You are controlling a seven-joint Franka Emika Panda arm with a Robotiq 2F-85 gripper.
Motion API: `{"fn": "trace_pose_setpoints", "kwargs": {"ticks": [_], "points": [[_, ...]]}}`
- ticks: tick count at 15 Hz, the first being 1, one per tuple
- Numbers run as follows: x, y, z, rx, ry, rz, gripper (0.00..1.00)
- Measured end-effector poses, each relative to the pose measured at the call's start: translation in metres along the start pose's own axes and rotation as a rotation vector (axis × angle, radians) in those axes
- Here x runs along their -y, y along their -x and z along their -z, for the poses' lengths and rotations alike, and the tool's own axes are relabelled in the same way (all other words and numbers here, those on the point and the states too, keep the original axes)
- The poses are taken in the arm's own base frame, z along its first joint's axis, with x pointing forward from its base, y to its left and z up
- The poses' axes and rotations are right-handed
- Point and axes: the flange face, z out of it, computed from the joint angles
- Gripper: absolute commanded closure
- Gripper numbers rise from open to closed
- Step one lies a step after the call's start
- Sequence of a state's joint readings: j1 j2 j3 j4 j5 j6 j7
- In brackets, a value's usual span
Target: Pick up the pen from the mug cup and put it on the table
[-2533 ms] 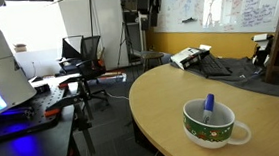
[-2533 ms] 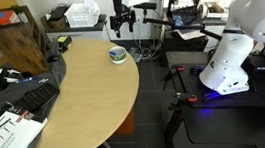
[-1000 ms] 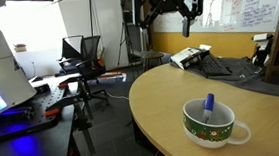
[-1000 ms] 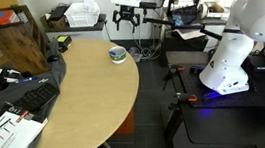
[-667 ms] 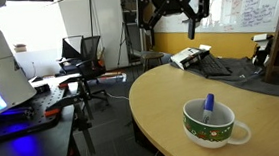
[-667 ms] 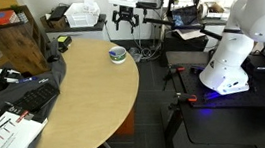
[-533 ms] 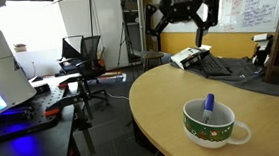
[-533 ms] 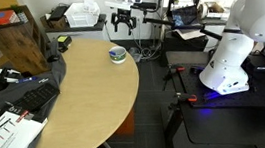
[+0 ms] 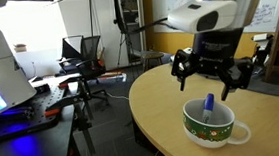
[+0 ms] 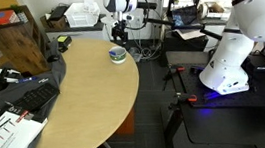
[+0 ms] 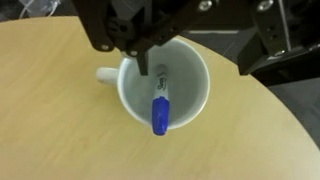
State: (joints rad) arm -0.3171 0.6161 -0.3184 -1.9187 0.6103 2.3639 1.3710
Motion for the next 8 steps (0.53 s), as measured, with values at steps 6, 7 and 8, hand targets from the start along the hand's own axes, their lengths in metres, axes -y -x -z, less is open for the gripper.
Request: {"fn": "trace_pose_setpoints", "kwargs": {"ticks": [6, 7, 8], "points": [[0.019, -0.009, -0.025, 0.125, -0.005, -0.201, 0.0], [0.018, -0.006, -0.027, 0.141, -0.005, -0.207, 0.0], [0.017, -0.004, -0.029, 0.151, -0.011, -0.206, 0.0]]}}
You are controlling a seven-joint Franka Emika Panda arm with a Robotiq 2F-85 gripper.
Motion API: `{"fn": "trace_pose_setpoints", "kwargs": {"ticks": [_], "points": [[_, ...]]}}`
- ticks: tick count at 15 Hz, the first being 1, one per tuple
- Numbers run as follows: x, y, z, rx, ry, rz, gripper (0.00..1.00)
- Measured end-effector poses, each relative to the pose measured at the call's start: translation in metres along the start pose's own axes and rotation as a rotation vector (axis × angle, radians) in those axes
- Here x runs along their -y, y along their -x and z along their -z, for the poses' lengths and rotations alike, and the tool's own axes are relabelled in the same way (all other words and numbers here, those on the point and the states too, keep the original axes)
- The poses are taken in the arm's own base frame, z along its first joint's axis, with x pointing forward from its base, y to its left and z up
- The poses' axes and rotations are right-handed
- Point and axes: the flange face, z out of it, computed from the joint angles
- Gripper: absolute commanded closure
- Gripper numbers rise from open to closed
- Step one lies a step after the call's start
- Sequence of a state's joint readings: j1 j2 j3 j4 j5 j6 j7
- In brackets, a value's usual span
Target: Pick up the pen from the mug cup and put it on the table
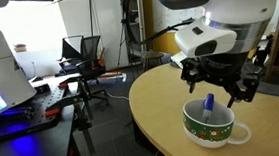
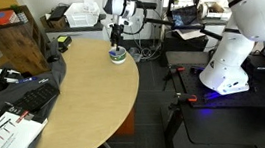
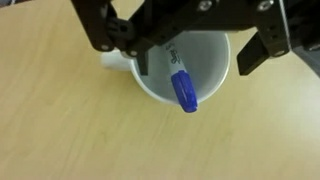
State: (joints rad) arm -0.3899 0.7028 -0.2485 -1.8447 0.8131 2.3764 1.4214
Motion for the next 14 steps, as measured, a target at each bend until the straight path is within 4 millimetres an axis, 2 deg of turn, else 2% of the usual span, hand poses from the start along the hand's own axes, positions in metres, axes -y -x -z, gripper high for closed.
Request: {"fn": "trace_pose_setpoints", "kwargs": {"ticks": [1, 6, 8, 11, 13, 14], "points": [[-0.002, 0.0, -0.002, 0.004, -0.011, 0.0, 0.03], [-0.015, -0.016, -0.018, 0.012, -0.065, -0.011, 0.38], [-0.019, -0.015, -0.023, 0.03, -0.067, -0.006, 0.41], [-0.023, -0.009, -0.026, 0.047, -0.066, 0.003, 0.39], [-0.024, -0.007, -0.027, 0.05, -0.066, 0.004, 0.45], [-0.024, -0.007, -0.027, 0.049, -0.066, 0.005, 0.43]]}}
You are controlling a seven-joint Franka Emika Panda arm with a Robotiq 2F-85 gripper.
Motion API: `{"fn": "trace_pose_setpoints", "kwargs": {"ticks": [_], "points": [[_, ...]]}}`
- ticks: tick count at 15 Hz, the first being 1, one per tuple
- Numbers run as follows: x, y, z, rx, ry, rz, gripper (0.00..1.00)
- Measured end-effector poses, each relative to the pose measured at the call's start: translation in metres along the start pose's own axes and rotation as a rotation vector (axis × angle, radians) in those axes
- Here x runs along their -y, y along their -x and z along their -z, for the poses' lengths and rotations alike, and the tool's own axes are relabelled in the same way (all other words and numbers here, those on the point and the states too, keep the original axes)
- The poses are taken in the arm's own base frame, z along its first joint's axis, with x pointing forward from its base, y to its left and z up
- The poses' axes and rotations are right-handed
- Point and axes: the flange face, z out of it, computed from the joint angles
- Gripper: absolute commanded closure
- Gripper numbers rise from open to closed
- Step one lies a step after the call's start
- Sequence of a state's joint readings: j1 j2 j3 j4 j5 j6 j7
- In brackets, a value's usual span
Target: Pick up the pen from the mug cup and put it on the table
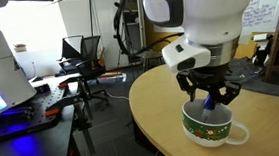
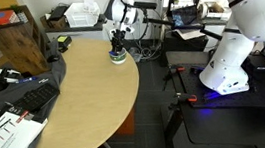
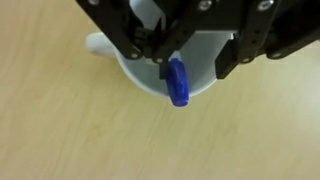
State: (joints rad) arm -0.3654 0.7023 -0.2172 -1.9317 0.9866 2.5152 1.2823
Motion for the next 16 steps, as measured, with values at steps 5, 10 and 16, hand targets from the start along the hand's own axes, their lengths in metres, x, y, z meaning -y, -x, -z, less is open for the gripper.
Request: {"fn": "trace_pose_setpoints", "kwargs": {"ticks": [5, 10, 16], "points": [[-0.0001, -0.0003, -0.0004, 0.0, 0.0, -0.002, 0.54], [-0.0001, -0.0026, -0.0026, 0.001, -0.005, -0.014, 0.76], [0.0028, -0.0012, -0.0036, -0.023, -0.064, -0.008, 0.94]]}}
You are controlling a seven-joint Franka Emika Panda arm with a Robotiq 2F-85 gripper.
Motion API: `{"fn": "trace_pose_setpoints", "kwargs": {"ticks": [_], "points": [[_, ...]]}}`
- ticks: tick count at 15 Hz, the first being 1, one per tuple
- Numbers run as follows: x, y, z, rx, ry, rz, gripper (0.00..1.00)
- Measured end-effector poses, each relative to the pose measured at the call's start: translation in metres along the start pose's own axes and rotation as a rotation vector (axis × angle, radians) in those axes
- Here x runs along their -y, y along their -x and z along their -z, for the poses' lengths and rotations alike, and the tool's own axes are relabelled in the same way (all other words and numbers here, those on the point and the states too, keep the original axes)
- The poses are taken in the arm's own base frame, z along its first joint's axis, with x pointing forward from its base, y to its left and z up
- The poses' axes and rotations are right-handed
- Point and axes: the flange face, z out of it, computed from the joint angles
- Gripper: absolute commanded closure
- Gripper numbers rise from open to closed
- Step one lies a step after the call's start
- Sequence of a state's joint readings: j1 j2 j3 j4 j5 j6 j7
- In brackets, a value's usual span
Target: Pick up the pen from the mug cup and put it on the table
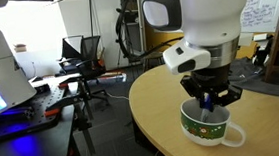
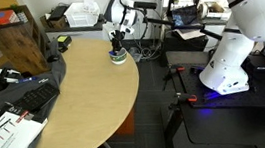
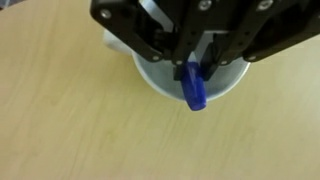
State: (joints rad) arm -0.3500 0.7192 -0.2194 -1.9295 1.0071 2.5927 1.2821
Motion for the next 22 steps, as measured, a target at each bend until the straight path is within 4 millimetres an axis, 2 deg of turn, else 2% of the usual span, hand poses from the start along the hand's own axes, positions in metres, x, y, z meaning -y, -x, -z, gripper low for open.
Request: {"fn": "trace_pose_setpoints", "kwargs": {"ticks": [3, 6, 9, 12, 14, 16, 18, 20, 22], "points": [[-0.003, 0.002, 0.009, -0.025, 0.006, 0.032, 0.94], [-0.018, 0.016, 0.044, -0.057, -0.005, 0.105, 0.94], [-0.04, 0.05, 0.084, -0.061, -0.019, 0.202, 0.94], [-0.072, 0.097, 0.104, -0.119, 0.024, 0.285, 0.94], [-0.105, 0.127, 0.1, -0.211, 0.099, 0.281, 0.94], [-0.139, 0.154, 0.086, -0.307, 0.176, 0.264, 0.94], [-0.164, 0.179, 0.068, -0.35, 0.226, 0.239, 0.94], [-0.172, 0.197, 0.048, -0.348, 0.238, 0.202, 0.94], [-0.163, 0.205, 0.025, -0.341, 0.236, 0.153, 0.94]]}}
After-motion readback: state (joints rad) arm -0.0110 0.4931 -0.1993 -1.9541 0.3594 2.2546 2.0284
